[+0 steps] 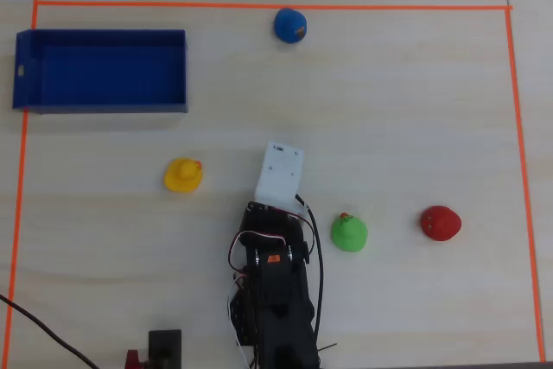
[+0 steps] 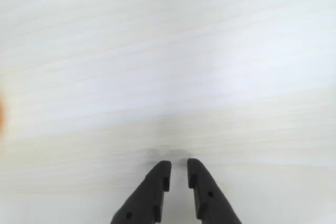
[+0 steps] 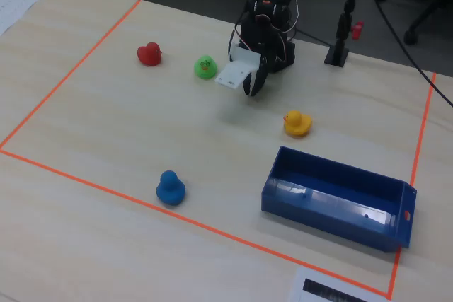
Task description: Grasp yellow duck and put it into box.
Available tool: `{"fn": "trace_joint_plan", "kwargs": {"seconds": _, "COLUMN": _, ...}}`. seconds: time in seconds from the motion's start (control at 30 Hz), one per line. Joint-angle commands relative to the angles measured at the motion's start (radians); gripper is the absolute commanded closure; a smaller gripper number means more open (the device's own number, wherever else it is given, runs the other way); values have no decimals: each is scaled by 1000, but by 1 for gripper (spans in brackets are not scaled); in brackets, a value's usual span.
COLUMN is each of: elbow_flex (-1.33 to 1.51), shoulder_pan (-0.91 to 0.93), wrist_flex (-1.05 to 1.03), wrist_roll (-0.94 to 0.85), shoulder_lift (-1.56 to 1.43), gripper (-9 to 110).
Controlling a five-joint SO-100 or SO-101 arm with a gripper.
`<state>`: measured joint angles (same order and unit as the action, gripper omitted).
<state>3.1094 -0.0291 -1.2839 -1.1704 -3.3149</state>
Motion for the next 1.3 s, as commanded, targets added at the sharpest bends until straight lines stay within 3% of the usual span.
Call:
{"fn": "trace_joint_plan", "kwargs": {"seconds": 0.0, "elbow_flex": 0, "shoulder_pan": -8, "wrist_flex": -20, "wrist_roll": -3, "shoulder_lift": 3, "gripper": 101}}
{"fn": "trace_joint_plan", "kwargs": {"seconds": 0.83, "elbow_flex": 2, "shoulder_pan": -9, "wrist_flex": -18, "wrist_roll": -2, "shoulder_lift": 3, "gripper": 101}}
{"fn": "trace_joint_plan", "kwargs": {"seconds": 0.97, "elbow_flex": 0, "shoulder_pan": -2, "wrist_flex": 0, "wrist_roll": -5, "shoulder_lift": 3, "gripper": 97}}
{"fn": "trace_joint_plan", "kwargs": {"seconds": 1.07, "elbow_flex": -71, "shoulder_pan": 29, "wrist_flex": -5, "wrist_roll": -12, "shoulder_lift": 26, "gripper": 84}}
{"fn": "trace_joint_plan", "kwargs": {"seconds": 1.27, "elbow_flex": -425, "shoulder_pan": 28, "wrist_flex": -14, "wrist_roll": -2, "shoulder_lift": 374, "gripper": 74}}
